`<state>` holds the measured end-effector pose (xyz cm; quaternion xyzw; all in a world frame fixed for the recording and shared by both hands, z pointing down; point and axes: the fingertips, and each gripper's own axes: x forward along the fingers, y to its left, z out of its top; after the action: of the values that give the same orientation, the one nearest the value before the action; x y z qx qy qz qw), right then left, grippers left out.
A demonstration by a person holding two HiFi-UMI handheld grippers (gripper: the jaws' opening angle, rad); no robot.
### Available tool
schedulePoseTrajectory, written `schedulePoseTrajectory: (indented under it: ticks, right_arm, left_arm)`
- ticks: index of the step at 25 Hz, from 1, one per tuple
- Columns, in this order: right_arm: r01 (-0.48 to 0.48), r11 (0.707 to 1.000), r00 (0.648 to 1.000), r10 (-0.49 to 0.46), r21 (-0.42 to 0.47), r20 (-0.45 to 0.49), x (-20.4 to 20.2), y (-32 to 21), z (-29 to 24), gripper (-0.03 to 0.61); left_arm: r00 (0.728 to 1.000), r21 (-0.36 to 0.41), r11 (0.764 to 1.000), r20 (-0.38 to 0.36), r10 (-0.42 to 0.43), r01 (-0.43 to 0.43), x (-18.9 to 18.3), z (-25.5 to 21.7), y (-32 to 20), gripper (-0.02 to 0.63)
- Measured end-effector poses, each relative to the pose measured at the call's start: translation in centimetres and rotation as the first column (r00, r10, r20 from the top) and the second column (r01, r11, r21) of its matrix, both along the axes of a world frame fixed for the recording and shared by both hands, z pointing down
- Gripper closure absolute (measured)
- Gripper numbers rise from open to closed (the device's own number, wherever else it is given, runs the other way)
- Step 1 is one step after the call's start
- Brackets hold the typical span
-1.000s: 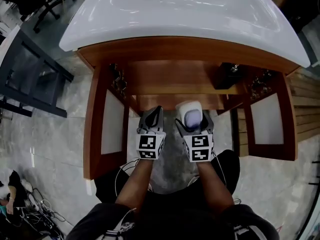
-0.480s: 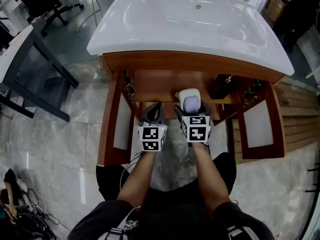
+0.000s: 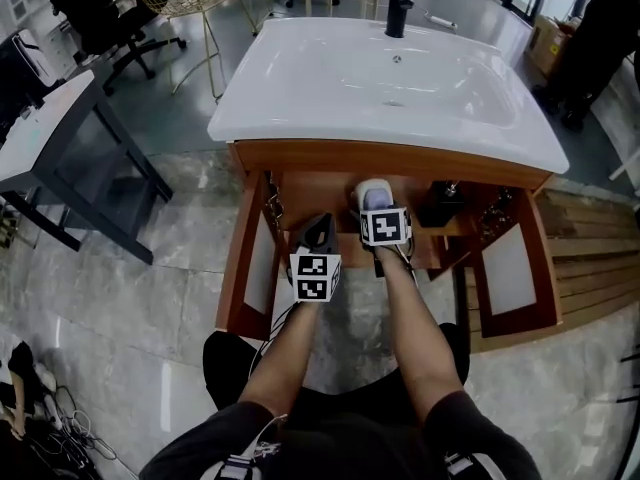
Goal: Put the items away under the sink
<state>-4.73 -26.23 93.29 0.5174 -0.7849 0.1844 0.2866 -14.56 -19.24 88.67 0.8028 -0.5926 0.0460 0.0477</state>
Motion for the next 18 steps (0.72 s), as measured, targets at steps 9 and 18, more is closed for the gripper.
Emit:
schedulePoseTrajectory:
  ticks: [9, 18]
  right_arm:
    - [0.005, 0.993, 1.000, -0.006, -0.119, -0.006, -1.1, -2.7, 1.1, 0.120]
    - [-0.015, 0.991, 1.000, 0.014, -0.135, -0.004, -1.4, -3.7, 1.2, 0.120]
  left_arm:
    - [1.000, 0.025, 1.000, 0.028, -0.011, 0.010, -0.5, -1.3, -1.0, 0.615]
    - [0.999, 0.012, 1.000, 0.030, -0.011, 0.011, -0.3, -1.1, -1.4, 0.615]
